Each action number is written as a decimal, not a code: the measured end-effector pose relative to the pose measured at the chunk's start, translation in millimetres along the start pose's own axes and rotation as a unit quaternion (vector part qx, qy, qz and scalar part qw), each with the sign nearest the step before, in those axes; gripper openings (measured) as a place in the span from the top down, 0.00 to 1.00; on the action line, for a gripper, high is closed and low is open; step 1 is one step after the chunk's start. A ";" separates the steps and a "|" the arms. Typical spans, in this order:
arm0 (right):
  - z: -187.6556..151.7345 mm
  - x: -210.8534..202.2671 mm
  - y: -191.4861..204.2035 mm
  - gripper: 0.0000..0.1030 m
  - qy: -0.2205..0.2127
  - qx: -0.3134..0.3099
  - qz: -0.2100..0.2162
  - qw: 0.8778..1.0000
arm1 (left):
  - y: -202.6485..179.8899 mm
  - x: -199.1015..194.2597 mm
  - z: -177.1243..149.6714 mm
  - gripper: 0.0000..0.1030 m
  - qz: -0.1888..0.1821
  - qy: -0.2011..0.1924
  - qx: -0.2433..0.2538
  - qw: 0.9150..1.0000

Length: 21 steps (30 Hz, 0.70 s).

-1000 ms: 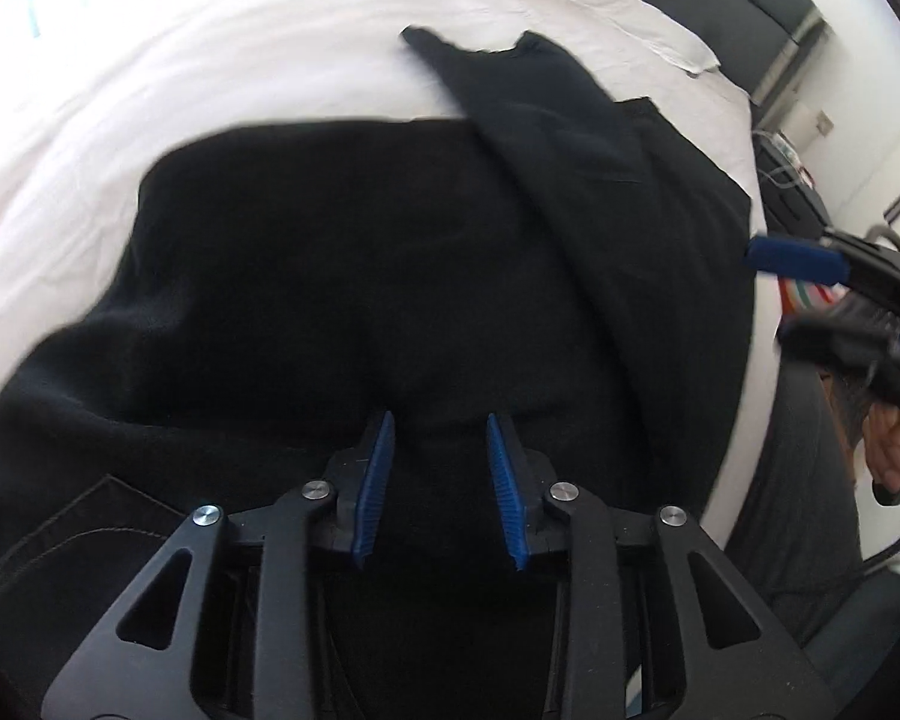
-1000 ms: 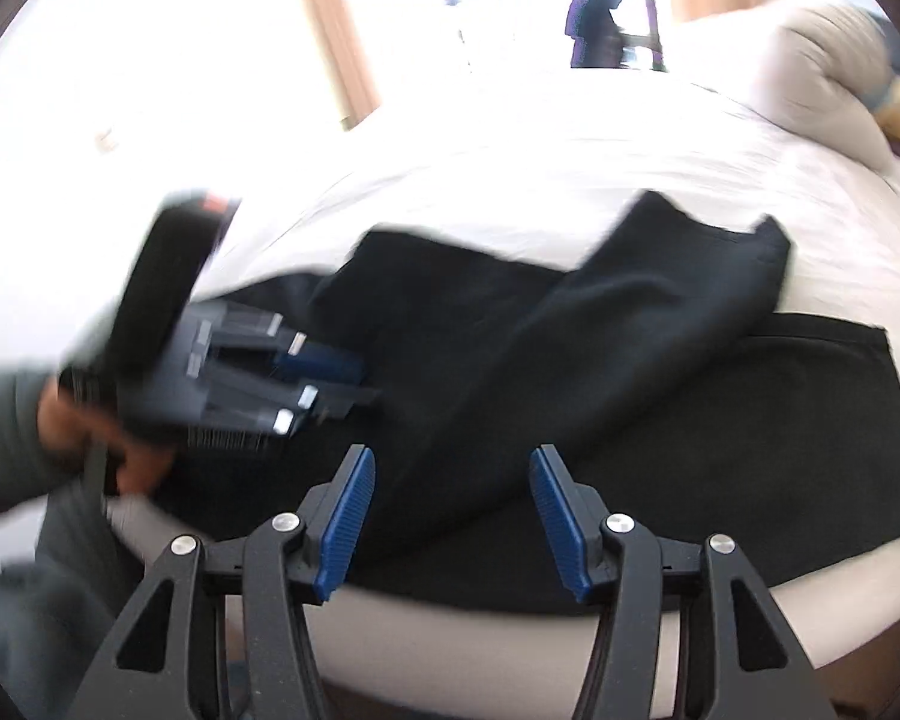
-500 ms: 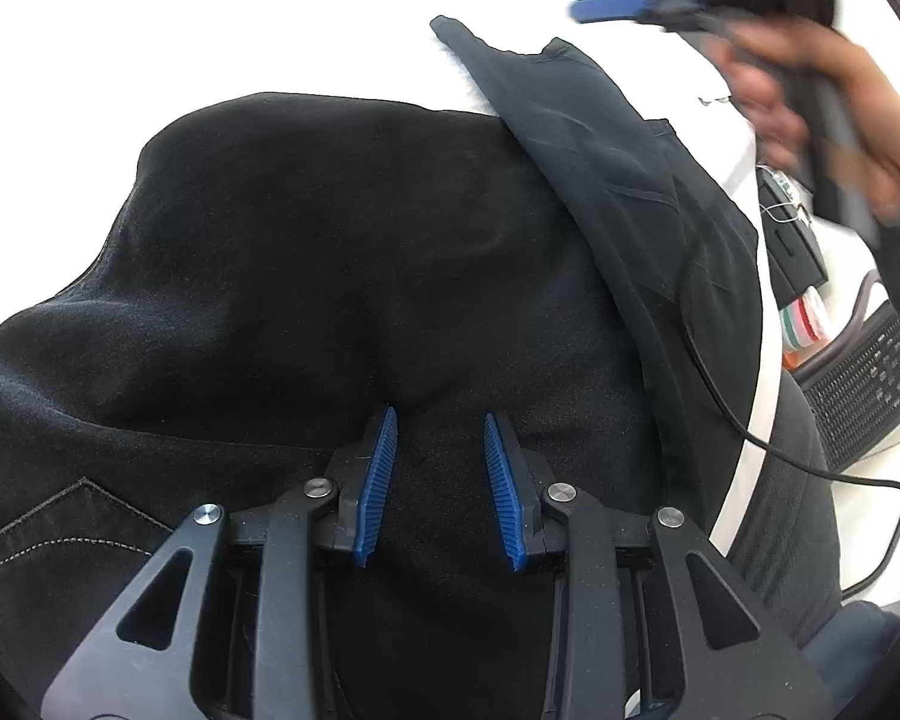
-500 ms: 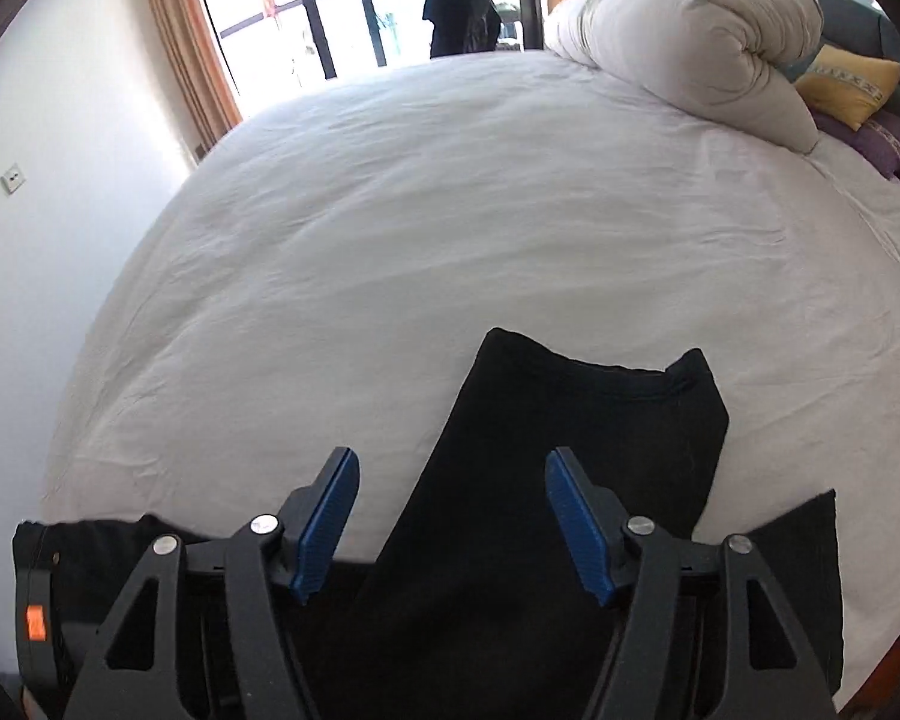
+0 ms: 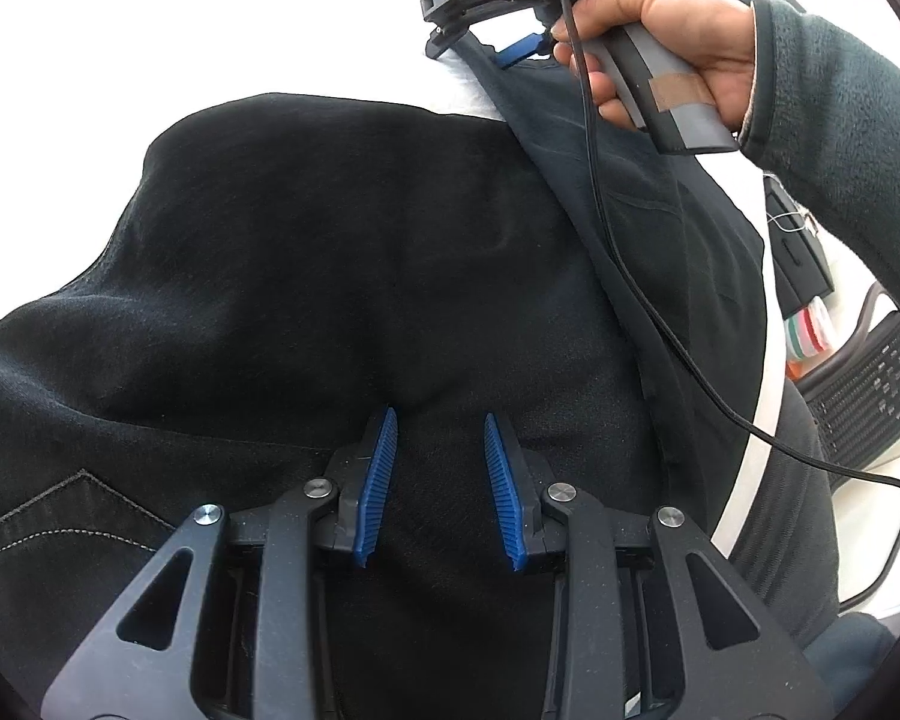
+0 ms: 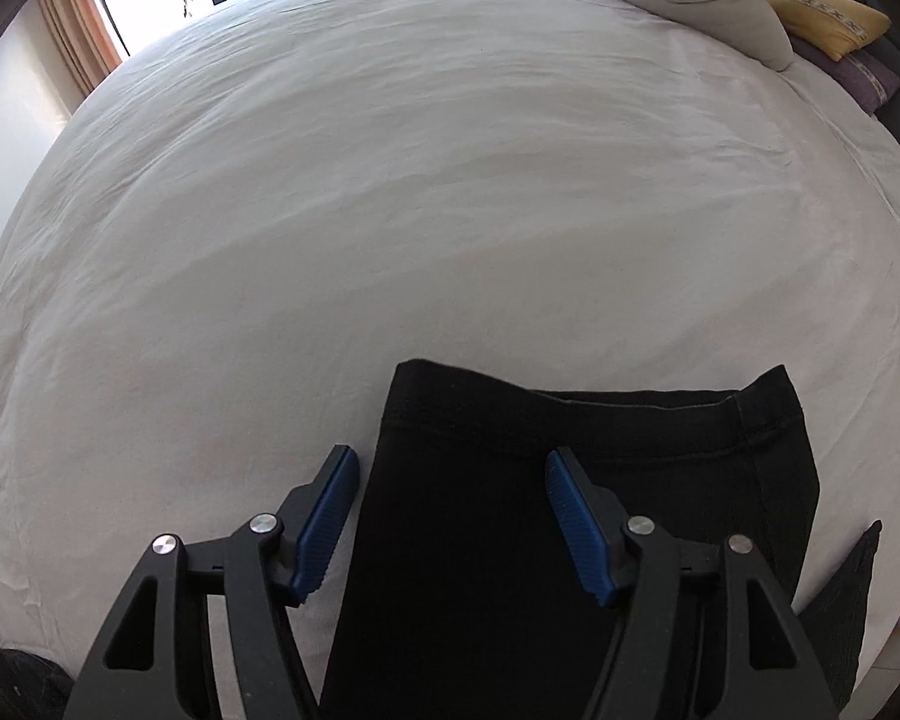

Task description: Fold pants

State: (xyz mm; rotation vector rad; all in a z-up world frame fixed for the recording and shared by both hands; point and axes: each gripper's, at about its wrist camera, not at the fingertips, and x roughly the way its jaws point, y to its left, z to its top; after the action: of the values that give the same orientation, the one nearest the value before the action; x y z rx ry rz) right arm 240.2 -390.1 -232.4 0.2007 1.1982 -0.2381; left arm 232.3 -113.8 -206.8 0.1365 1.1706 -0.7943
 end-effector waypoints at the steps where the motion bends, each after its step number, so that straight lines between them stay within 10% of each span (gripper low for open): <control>1: 0.8 -0.5 0.4 0.42 0.000 -0.003 0.001 1.000 | 0.0 -0.3 -0.2 0.71 0.002 0.000 0.001 1.000; 5: 3.9 -4.4 -7.0 0.83 0.001 -0.005 0.015 1.000 | -6.4 2.9 0.9 0.71 0.006 0.001 0.000 1.000; 21: -66.3 -126.0 -131.2 0.89 -0.131 0.107 0.105 0.980 | -45.9 16.6 -2.3 0.72 0.055 -0.003 0.010 0.998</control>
State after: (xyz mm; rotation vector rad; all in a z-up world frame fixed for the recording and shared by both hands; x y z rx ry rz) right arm 99.8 -487.7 -141.4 0.4677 0.8817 -0.2022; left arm 204.6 -154.1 -208.3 0.2126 1.1402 -0.7099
